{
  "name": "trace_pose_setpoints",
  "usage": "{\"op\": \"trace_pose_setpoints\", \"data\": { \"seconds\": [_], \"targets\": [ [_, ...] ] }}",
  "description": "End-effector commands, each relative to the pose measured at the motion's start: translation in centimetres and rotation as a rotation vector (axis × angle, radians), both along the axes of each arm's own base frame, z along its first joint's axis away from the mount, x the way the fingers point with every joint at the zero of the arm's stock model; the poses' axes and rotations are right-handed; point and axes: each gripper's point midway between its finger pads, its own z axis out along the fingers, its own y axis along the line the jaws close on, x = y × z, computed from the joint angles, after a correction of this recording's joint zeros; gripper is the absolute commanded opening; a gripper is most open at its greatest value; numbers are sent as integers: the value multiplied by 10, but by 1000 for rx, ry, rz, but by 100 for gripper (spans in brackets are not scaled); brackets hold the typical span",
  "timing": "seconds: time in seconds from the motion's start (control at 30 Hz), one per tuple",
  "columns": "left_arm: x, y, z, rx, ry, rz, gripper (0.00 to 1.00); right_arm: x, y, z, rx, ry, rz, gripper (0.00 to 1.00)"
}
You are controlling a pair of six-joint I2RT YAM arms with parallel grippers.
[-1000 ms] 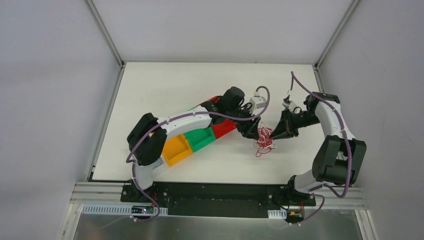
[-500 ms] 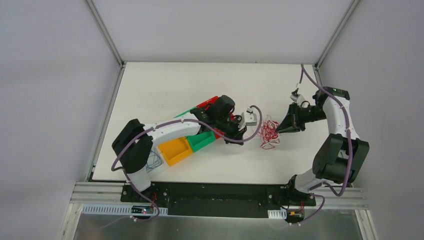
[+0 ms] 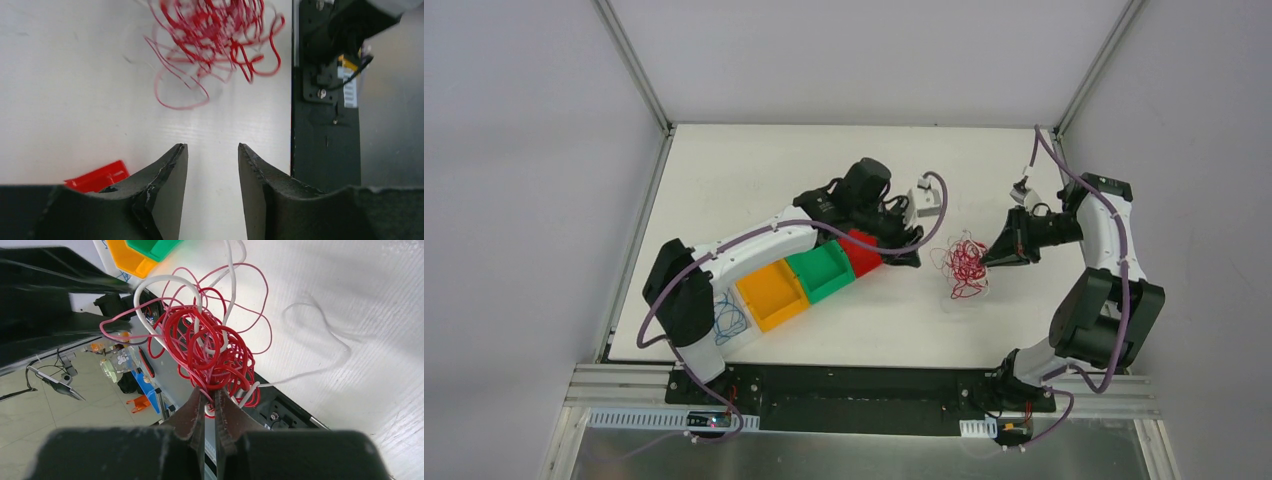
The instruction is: Untangle the cables
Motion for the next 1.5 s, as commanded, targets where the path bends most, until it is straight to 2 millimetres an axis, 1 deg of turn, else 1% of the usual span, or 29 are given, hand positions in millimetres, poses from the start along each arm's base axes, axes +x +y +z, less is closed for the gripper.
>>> {"op": "trace_pose_setpoints", "data": {
  "seconds": [0.0,0.07,0.17,0.23,0.3,0.37,0.43,0.5,0.53,0.6,0.63,0.67,0.73,0.8,0.87,0.93,1.0,1.07,1.1,1.17,1.2,1.23,1.3,1.37,1.47],
  "targets": [
    [24,-29,55,-120,86,144,43,-10,8,5,-5,-31,-18,0],
    [33,-44,59,-129,121,223,45,-4,9,-3,-44,-28,-66,0],
    [35,-62,58,-132,155,274,53,-1,14,-10,-71,-29,-113,0],
    [35,-70,55,-135,168,286,58,-1,18,-15,-90,-28,-127,0],
    [34,-76,49,-127,174,294,64,-1,19,-19,-115,-34,-145,0],
    [33,-79,41,-111,175,301,65,0,20,-21,-125,-39,-159,0],
    [37,-80,27,-82,171,337,64,2,22,-19,-121,-43,-173,0],
    [41,-79,12,-52,176,376,61,2,24,-17,-112,-43,-176,0],
    [44,-79,7,-42,179,404,59,1,24,-17,-110,-40,-176,0],
    [51,-78,1,-31,176,447,51,-2,24,-18,-112,-33,-169,0],
    [52,-79,2,-34,172,453,45,-4,24,-20,-117,-32,-162,0],
    [55,-78,4,-37,167,460,37,-5,23,-22,-121,-24,-159,0],
    [59,-77,7,-42,147,475,17,-9,22,-27,-133,-10,-150,0],
    [62,-74,14,-52,119,486,0,-11,19,-31,-150,2,-145,0],
    [64,-69,23,-68,96,486,0,-11,14,-37,-187,11,-140,0],
    [64,-62,34,-95,89,466,0,-8,4,-45,-230,16,-150,0],
    [60,-55,44,-124,93,428,0,-3,-4,-47,-230,19,-163,0],
    [55,-49,51,-150,98,377,0,1,-9,-44,-213,16,-165,0],
    [55,-44,50,-153,112,364,0,2,-10,-43,-209,16,-158,0],
    [56,-36,56,-178,154,349,0,3,-11,-43,-209,16,-147,0],
    [62,-29,60,-190,172,360,0,4,-12,-43,-214,14,-145,0],
    [64,-25,65,-200,185,361,0,4,-13,-44,-217,13,-141,0],
    [65,-19,73,-219,185,341,0,3,-13,-45,-214,18,-138,0],
    [62,-18,77,-228,164,303,0,3,-10,-44,-195,23,-135,0],
    [57,-26,78,-229,172,259,0,2,0,-35,-119,22,-125,0]
  ]
}}
